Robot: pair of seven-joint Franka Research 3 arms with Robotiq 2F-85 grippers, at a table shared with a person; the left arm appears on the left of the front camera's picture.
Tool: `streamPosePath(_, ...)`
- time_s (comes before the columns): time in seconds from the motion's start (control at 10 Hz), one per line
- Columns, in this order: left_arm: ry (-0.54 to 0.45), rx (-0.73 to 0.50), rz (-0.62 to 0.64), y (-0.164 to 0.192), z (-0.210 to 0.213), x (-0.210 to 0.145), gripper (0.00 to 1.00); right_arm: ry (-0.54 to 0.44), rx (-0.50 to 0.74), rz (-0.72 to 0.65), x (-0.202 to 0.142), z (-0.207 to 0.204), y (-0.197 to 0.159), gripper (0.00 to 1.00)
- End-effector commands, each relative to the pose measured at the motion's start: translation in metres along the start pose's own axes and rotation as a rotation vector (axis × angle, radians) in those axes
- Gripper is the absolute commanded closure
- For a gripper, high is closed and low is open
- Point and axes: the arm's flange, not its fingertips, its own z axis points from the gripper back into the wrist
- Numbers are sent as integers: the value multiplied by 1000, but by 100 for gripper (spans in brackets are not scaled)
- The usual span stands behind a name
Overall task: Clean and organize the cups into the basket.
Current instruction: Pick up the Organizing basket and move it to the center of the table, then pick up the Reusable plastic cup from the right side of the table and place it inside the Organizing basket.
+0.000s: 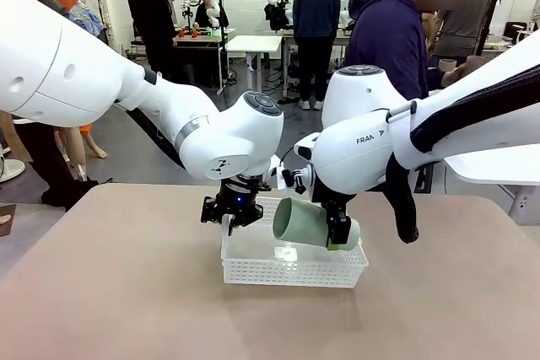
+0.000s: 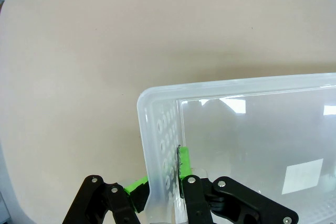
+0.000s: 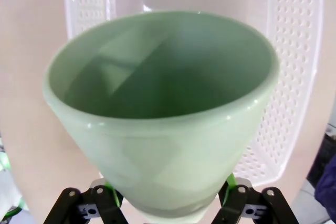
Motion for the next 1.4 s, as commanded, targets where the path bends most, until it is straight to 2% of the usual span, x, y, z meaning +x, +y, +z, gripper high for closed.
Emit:
streamPosePath(0.0, 3, 1, 2, 0, -1, -1, 100, -44, -16, -24, -4, -9, -2, 19)
streamPosePath(0.5, 3, 1, 2, 0, -1, -1, 100, -189, 22, -35, -26, -29, 0, 19)
streamPosePath(0.9, 3, 1, 2, 0, -1, -1, 100, -226, 24, -33, -29, -32, 3, 19)
streamPosePath(1.0, 3, 1, 2, 0, -1, -1, 100, -235, 35, -35, -30, -32, 3, 16)
streamPosePath(1.1, 3, 1, 2, 0, -1, -1, 100, -244, 41, -36, -32, -31, 4, 0)
streamPosePath(1.3, 3, 1, 2, 0, -1, -1, 100, -262, 40, -36, -35, -26, 6, 0)
